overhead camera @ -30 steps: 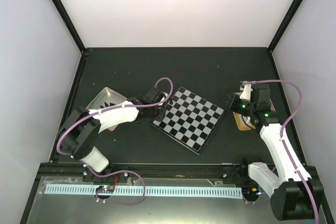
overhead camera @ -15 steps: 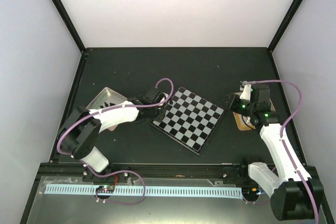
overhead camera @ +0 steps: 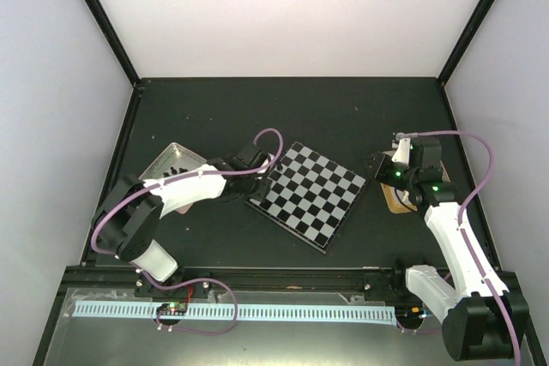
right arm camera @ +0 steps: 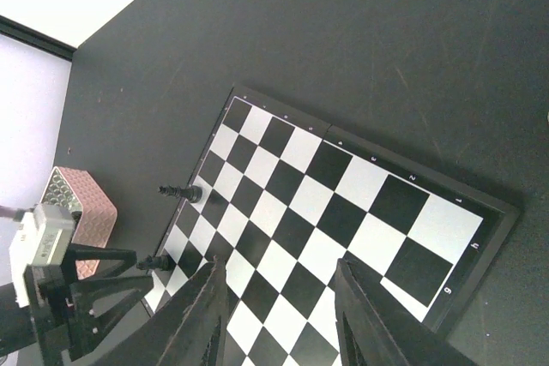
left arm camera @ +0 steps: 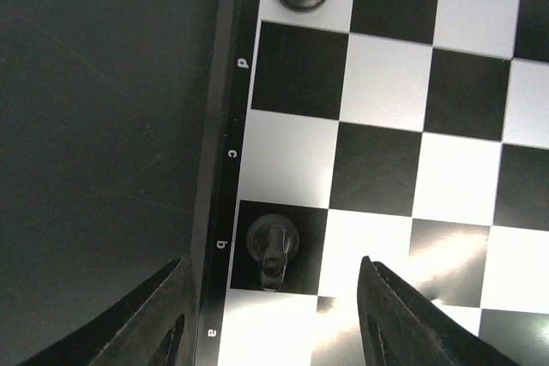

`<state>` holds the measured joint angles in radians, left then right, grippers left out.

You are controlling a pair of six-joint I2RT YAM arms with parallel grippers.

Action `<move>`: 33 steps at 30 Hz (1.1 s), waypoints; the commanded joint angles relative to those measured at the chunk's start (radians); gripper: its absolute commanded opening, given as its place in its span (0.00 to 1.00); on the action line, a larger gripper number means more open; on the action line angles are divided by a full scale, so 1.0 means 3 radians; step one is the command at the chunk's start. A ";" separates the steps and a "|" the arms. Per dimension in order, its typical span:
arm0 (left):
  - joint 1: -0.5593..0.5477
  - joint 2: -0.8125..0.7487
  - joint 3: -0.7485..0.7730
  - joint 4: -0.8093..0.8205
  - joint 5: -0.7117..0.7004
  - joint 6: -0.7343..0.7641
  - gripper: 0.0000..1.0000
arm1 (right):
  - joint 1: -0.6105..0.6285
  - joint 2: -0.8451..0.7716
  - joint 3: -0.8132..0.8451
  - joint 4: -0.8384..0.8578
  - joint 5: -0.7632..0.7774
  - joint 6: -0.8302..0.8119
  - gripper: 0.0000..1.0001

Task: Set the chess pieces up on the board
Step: Place the chess piece on the chessboard, then pick up the chess piece from the storage box.

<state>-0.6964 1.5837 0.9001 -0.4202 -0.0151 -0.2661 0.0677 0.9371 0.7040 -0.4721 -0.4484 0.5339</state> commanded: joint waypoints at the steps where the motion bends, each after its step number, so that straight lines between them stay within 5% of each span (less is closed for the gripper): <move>1: -0.0013 -0.0261 0.0182 -0.0070 -0.0106 -0.0080 0.55 | 0.0019 -0.0046 -0.0010 0.0024 -0.0025 0.0022 0.36; 8: 0.0308 -0.0642 0.0187 -0.0305 -0.0713 -0.0467 0.57 | 0.0020 -0.0031 -0.0010 0.0040 -0.0025 0.0029 0.36; 17: 0.1530 -0.1147 -0.0231 -0.0346 -0.0737 -0.0858 0.58 | 0.0019 -0.0018 -0.0014 0.0064 -0.0025 0.0020 0.36; 27: 0.2398 -0.0613 -0.0134 -0.0322 -0.0597 -0.1019 0.54 | 0.0020 0.0011 0.0005 0.0066 -0.0029 0.0001 0.36; 33: 0.2631 -0.0187 0.0037 -0.0263 -0.0434 -0.0987 0.39 | 0.0019 0.0014 -0.0010 0.0060 -0.0011 -0.0004 0.35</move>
<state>0.0631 1.4845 0.8513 -0.5060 -0.1791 -0.5549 0.0677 0.9398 0.7040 -0.4706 -0.4484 0.5339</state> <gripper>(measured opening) 0.416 0.356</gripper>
